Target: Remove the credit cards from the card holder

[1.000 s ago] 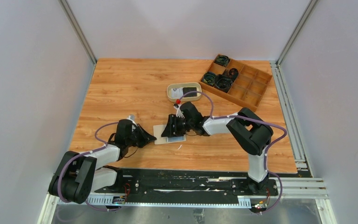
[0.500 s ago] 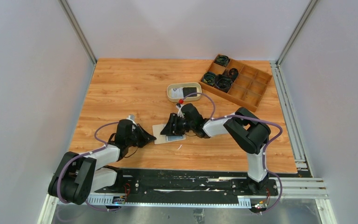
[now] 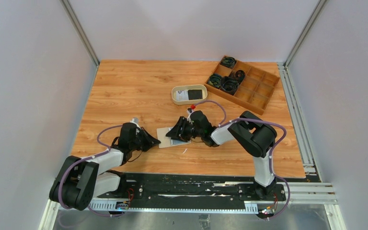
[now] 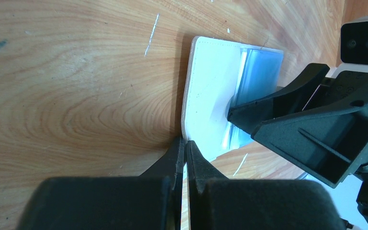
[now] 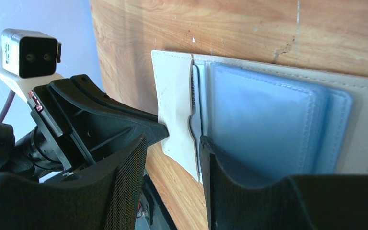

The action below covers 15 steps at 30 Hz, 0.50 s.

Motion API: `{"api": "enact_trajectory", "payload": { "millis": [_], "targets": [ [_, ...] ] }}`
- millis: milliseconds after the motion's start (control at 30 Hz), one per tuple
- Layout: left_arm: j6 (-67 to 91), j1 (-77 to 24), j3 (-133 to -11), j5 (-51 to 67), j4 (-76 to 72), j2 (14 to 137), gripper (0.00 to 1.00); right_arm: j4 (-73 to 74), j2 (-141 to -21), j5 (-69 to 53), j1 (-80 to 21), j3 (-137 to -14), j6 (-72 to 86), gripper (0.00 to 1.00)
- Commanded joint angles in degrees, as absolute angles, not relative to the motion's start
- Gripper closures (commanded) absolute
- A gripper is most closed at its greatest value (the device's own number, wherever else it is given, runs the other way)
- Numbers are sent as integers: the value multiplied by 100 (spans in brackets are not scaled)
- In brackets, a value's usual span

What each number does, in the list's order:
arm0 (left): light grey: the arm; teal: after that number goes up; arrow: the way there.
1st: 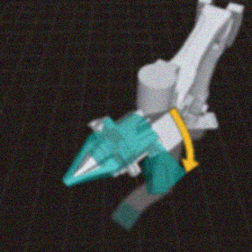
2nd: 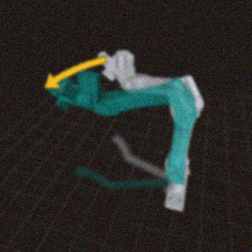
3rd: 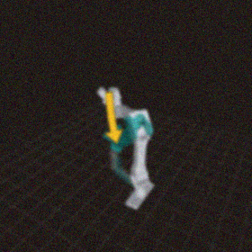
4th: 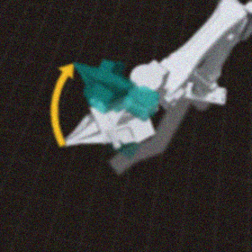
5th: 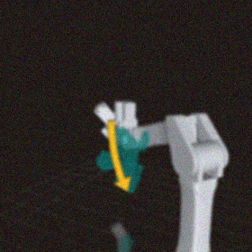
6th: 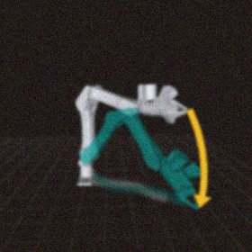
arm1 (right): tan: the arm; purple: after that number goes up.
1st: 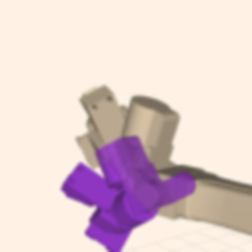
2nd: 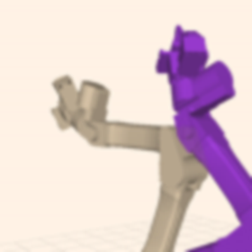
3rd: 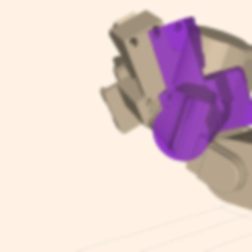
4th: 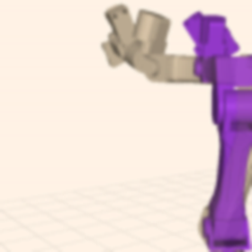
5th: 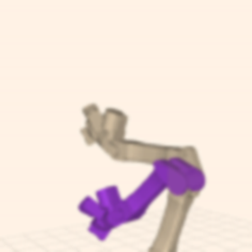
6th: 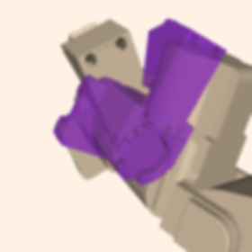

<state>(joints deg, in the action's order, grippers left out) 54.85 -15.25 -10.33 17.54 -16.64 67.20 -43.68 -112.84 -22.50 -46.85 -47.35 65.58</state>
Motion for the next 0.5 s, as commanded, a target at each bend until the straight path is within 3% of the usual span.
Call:
{"api": "enact_trajectory", "payload": {
  "millis": [0,467],
  "targets": [
    [5326,-1626,-819,1513,-1061,6800,100,-3478,-11664,-1483,-4692,-4573,6568,50],
    [5336,-1639,-789,1526,-1057,6778,100,-1477,-11777,-369,-4932,-5255,5729,48]
  ]
}}
